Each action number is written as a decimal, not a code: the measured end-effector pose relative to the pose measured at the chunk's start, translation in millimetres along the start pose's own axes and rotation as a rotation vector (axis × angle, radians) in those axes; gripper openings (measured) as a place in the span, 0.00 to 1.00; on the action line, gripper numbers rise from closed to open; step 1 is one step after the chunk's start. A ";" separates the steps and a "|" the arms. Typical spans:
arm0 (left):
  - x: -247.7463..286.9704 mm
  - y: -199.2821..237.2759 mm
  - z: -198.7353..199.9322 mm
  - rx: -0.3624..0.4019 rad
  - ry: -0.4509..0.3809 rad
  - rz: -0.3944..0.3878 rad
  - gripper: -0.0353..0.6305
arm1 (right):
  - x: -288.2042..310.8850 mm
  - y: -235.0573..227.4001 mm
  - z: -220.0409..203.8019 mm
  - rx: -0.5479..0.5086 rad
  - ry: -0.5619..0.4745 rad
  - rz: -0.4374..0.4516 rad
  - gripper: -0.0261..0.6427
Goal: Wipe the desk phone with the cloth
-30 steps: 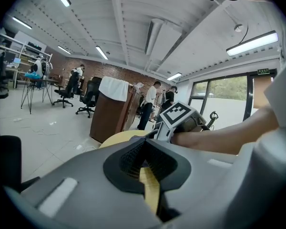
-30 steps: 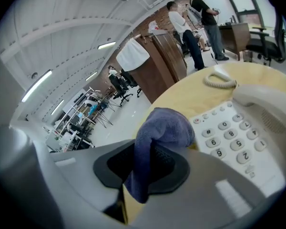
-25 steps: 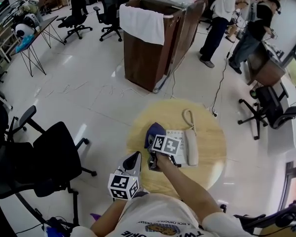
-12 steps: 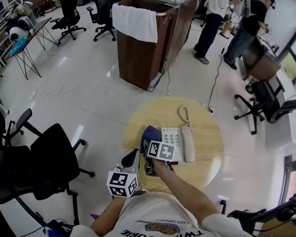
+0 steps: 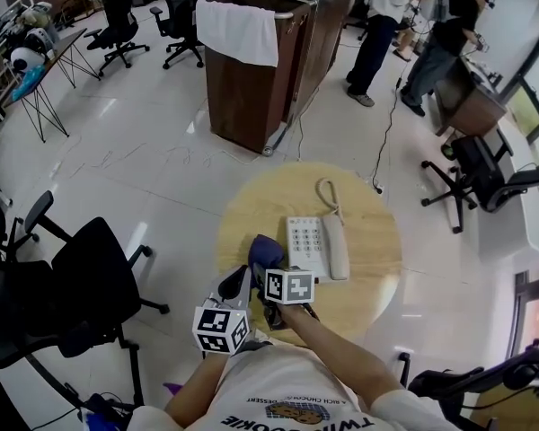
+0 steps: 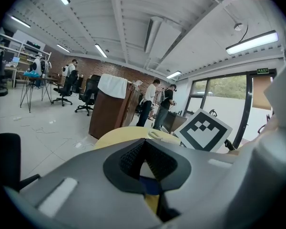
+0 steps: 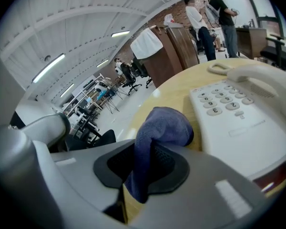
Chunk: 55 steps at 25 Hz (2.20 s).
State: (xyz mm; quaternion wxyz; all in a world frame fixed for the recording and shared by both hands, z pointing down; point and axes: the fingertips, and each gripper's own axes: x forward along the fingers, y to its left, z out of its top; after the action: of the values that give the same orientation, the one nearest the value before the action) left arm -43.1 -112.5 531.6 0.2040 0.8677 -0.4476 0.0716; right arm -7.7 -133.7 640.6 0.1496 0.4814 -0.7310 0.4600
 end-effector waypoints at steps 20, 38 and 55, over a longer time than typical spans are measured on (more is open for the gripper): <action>0.9 -39.4 -20.0 0.017 0.030 -0.076 0.04 | -41.1 7.1 -58.9 -0.298 0.062 0.023 0.14; 13.2 -62.7 -26.6 0.022 0.056 -0.166 0.04 | -93.2 -47.1 -91.8 -0.407 0.091 -0.016 0.14; 20.3 -71.9 -23.0 0.038 0.064 -0.226 0.04 | -140.8 -116.2 -95.5 -0.330 0.090 -0.185 0.14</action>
State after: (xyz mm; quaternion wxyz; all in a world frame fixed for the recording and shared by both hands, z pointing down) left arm 28.1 -80.9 537.9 0.2086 0.9137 -0.3386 0.0840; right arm 137.9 10.9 659.8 0.3007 0.4946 -0.7416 0.3392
